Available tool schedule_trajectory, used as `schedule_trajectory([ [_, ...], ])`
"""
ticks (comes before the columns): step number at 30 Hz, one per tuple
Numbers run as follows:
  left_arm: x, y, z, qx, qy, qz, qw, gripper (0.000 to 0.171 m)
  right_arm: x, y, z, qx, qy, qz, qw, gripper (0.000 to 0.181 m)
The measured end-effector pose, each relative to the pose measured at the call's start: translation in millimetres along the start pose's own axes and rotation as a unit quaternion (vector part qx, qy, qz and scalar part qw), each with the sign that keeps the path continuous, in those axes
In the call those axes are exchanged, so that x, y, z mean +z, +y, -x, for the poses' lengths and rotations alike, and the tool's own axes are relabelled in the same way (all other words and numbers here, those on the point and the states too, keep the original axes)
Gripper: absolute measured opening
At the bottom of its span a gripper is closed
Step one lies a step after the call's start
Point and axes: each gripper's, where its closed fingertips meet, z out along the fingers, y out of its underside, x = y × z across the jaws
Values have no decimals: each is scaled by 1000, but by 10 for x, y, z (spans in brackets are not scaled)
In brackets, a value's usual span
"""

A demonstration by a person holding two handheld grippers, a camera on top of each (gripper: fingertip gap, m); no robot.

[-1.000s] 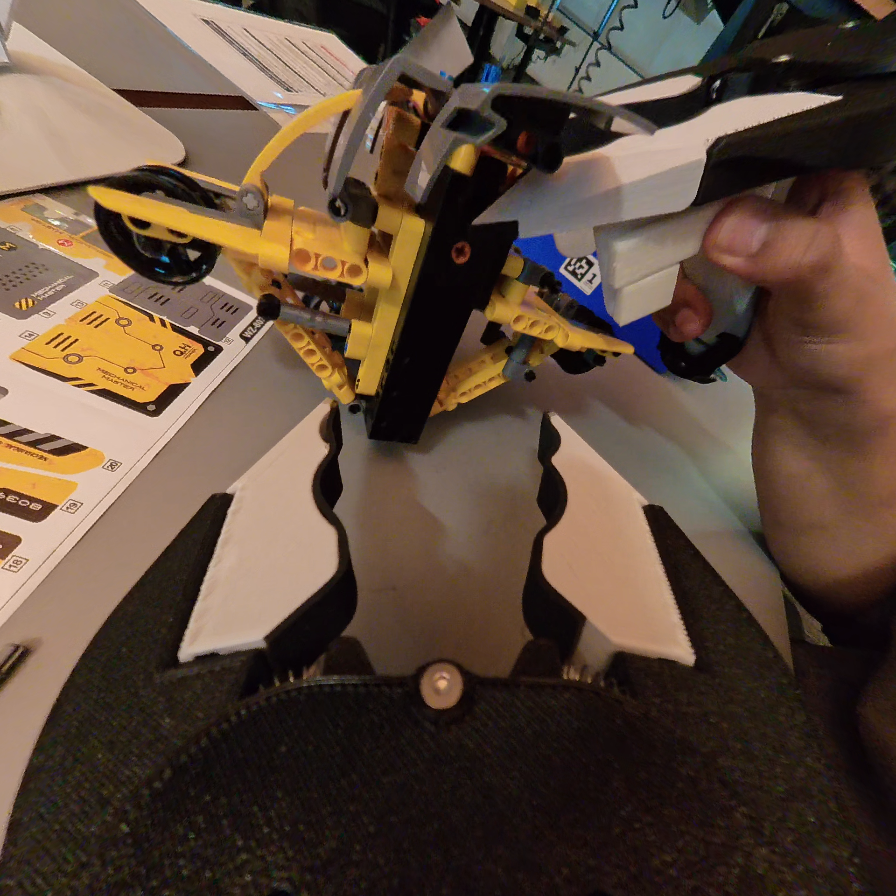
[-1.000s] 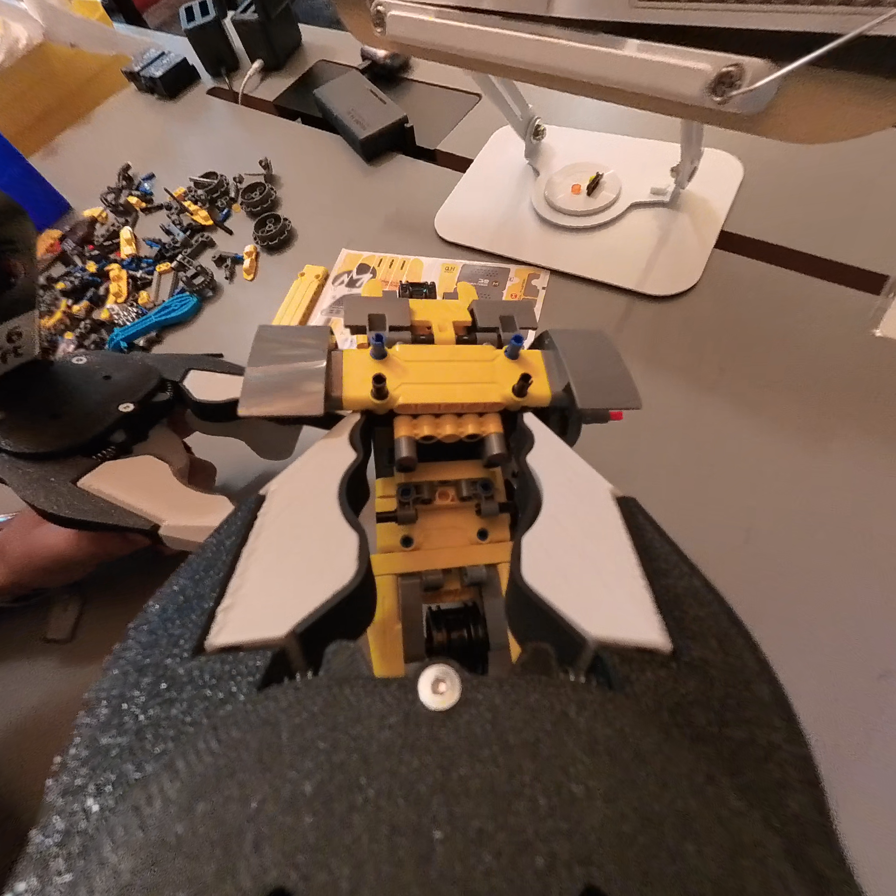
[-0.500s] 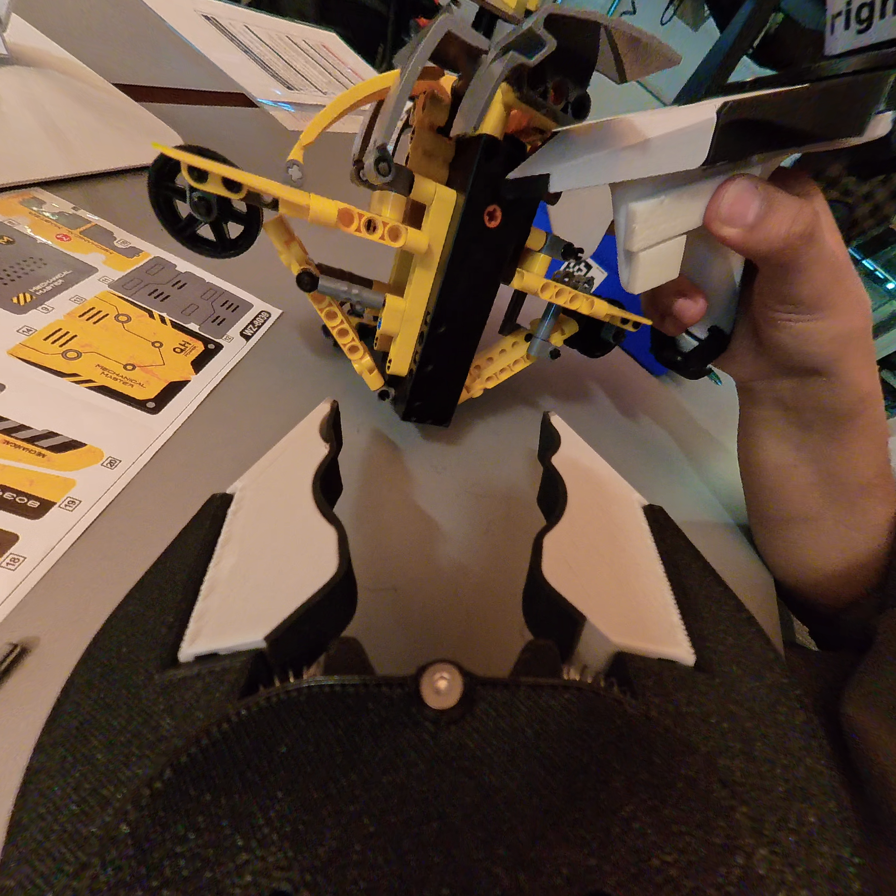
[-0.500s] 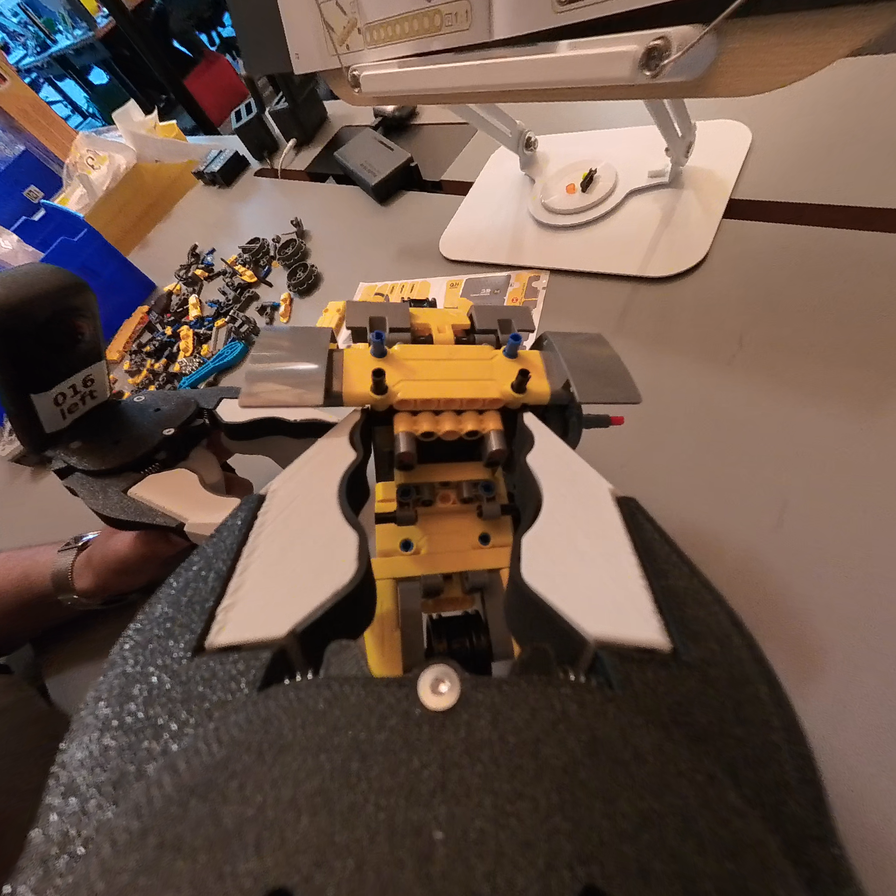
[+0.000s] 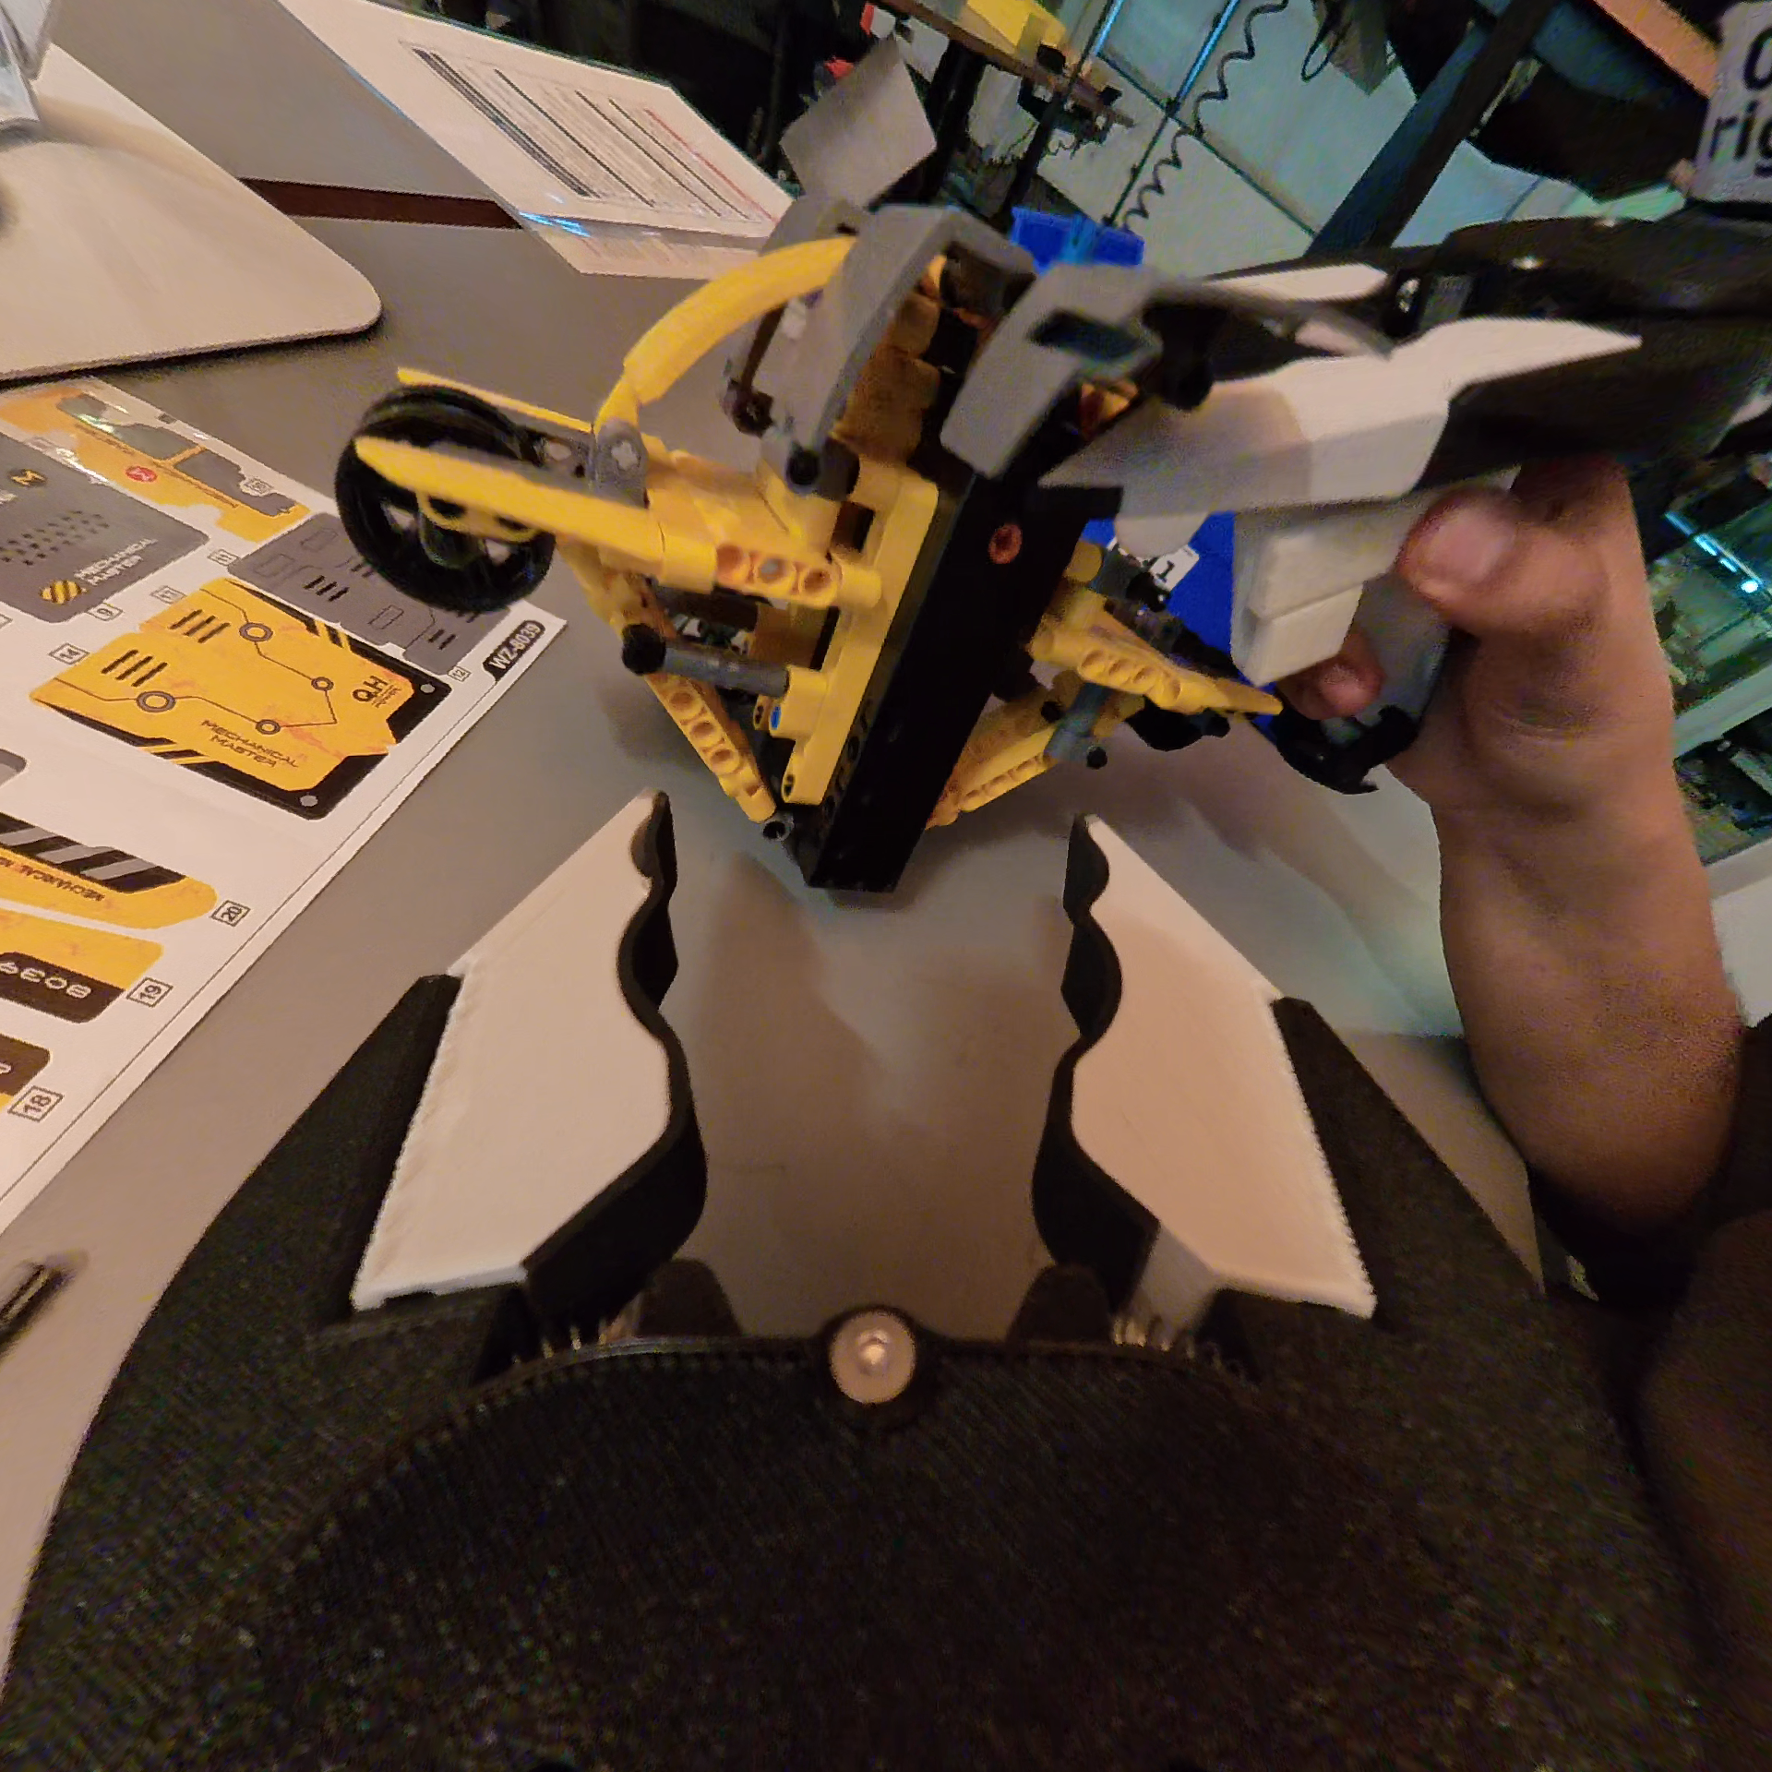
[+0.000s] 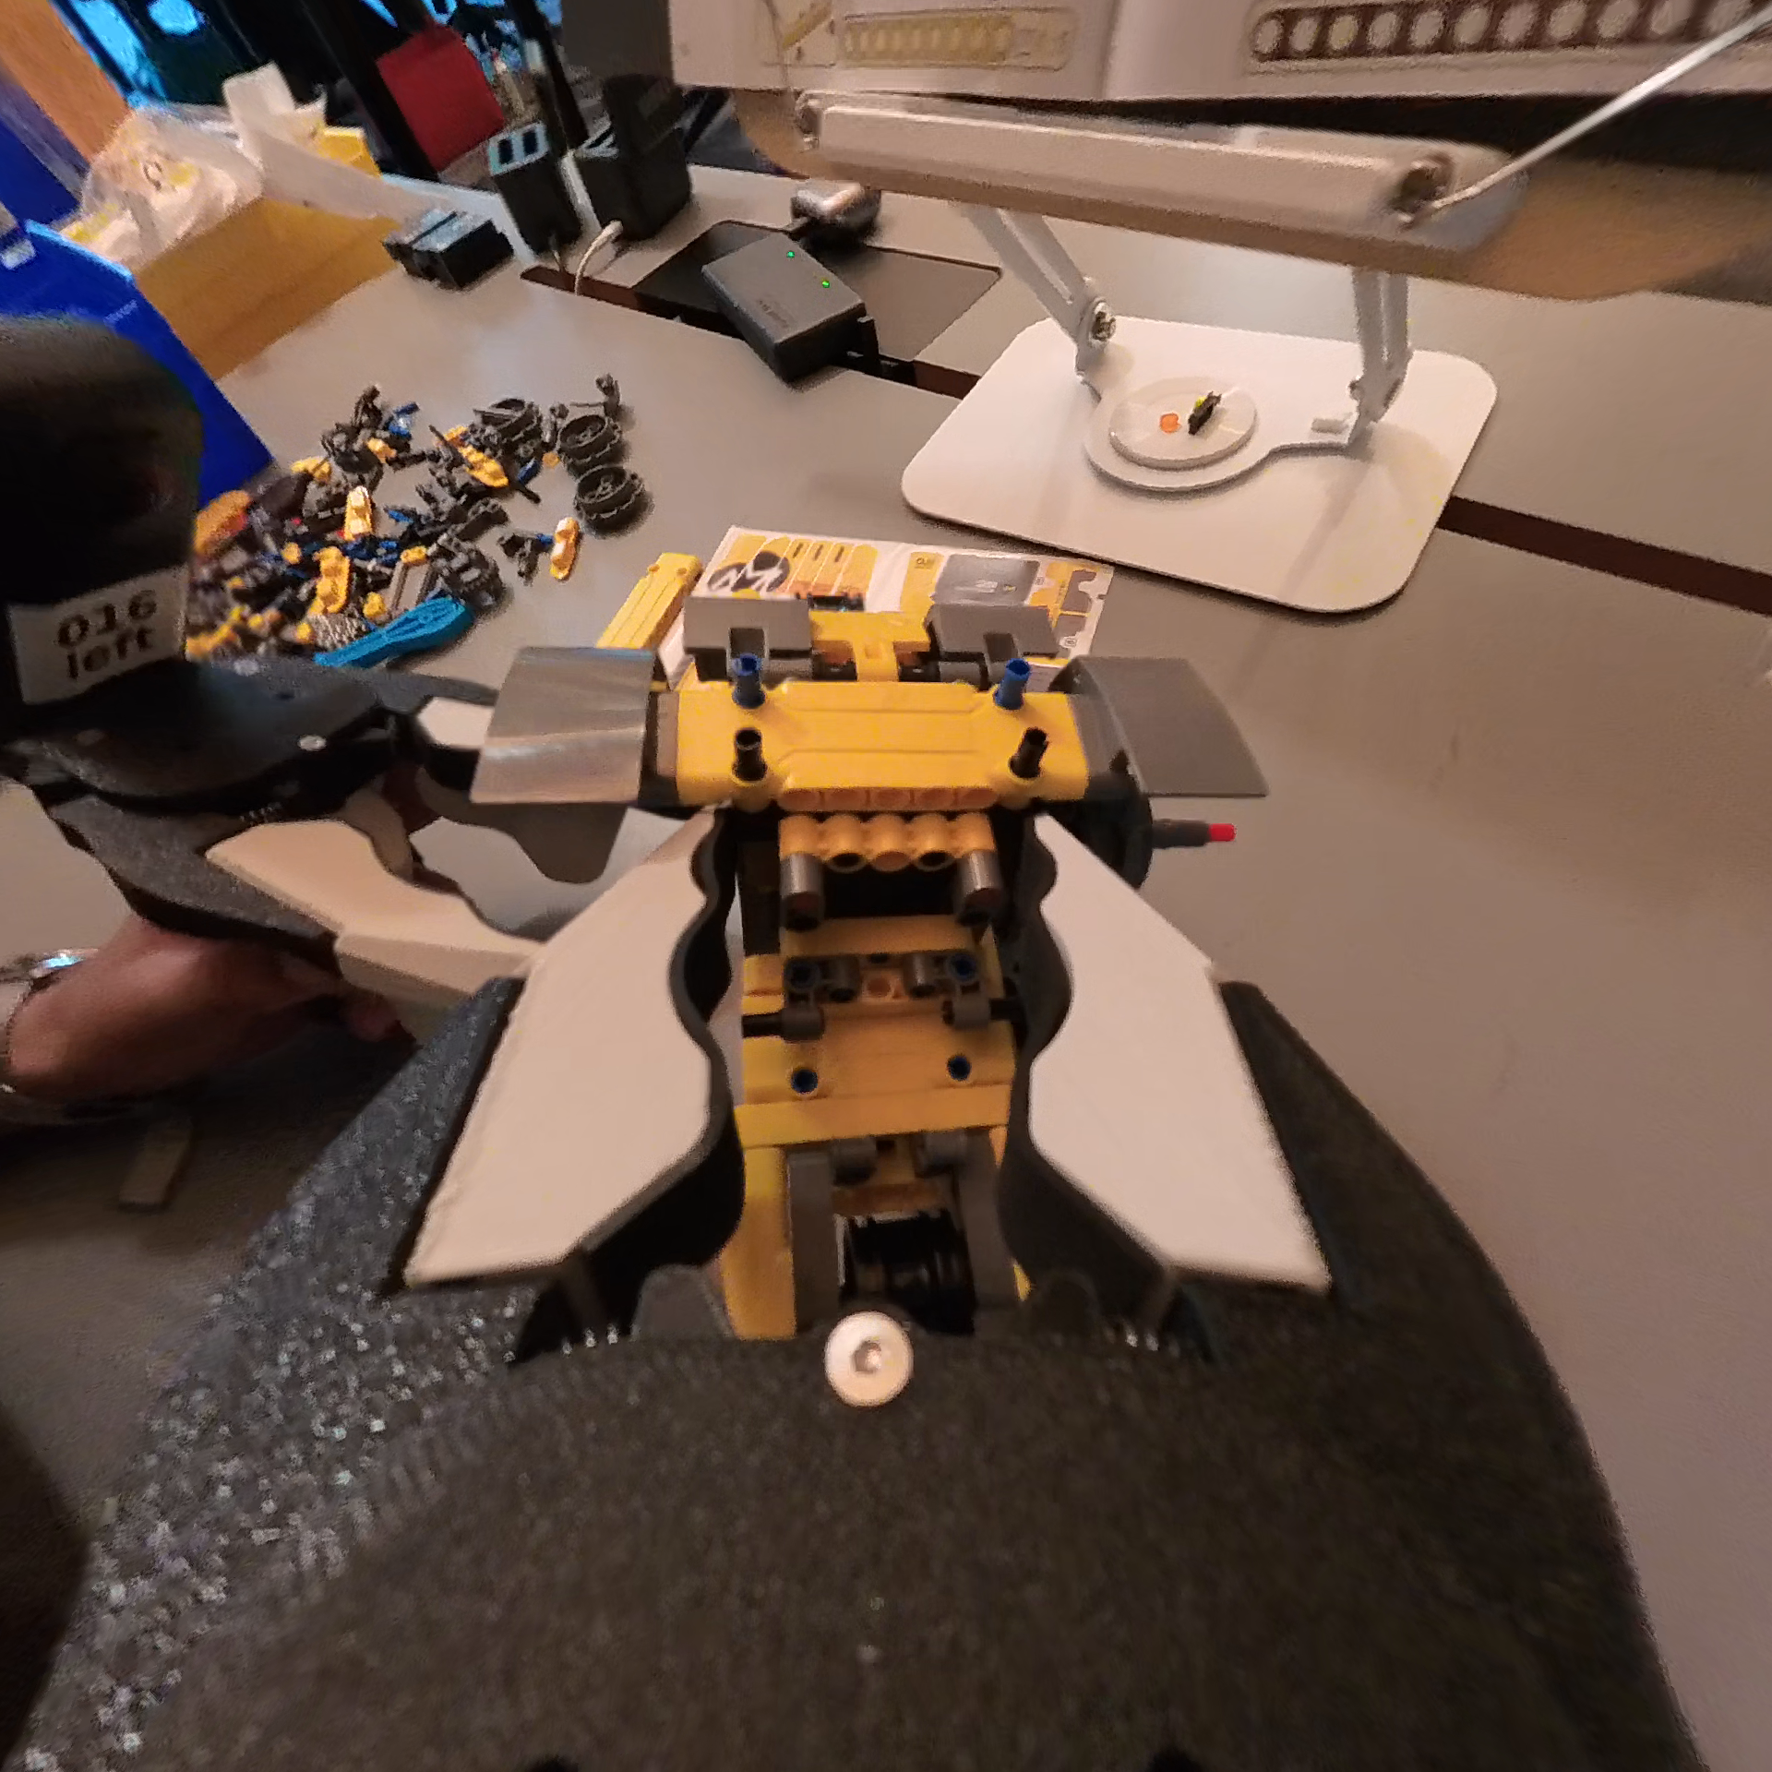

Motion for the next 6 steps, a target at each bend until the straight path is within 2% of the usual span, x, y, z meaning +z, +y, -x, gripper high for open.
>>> schedule_trajectory([
  [6,-10,-18,22,-17,6,-6,1000,80,27,54,121,-73,-2,-1,997,58],
])
